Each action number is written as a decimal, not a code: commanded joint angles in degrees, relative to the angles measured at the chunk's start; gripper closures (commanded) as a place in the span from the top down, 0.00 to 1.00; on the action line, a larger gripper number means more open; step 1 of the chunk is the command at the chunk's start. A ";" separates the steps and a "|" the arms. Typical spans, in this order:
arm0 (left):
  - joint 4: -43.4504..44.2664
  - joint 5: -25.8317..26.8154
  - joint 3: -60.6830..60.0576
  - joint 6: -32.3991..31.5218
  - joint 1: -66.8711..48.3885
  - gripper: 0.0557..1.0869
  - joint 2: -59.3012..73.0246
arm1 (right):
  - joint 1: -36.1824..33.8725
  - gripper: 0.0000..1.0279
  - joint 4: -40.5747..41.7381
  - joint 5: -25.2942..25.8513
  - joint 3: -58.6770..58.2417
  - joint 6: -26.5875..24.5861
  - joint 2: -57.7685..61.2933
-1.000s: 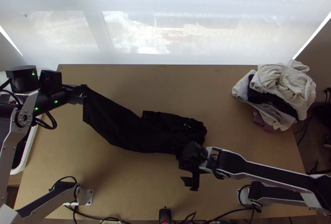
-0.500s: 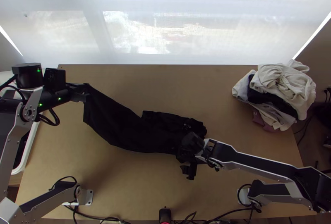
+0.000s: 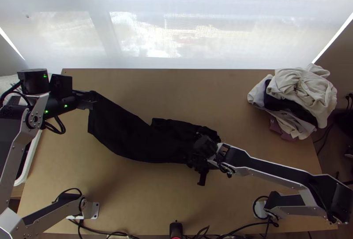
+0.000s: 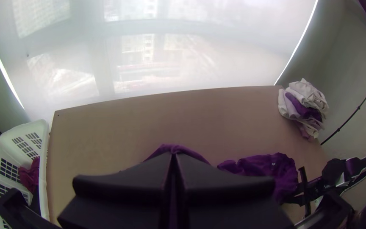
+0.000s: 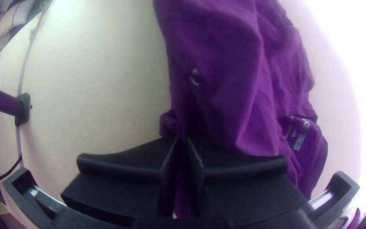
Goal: Fold the t-shirt
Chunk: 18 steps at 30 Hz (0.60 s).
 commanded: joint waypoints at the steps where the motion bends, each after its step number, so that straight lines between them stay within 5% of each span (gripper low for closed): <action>1: 2.61 -0.02 -3.44 0.95 0.38 0.03 0.24 | -3.45 0.03 -2.76 -0.02 3.94 0.16 -3.77; 18: 8.76 -0.46 -9.59 2.01 0.99 0.03 2.43 | -15.32 0.03 -18.49 0.07 21.43 -0.72 -12.91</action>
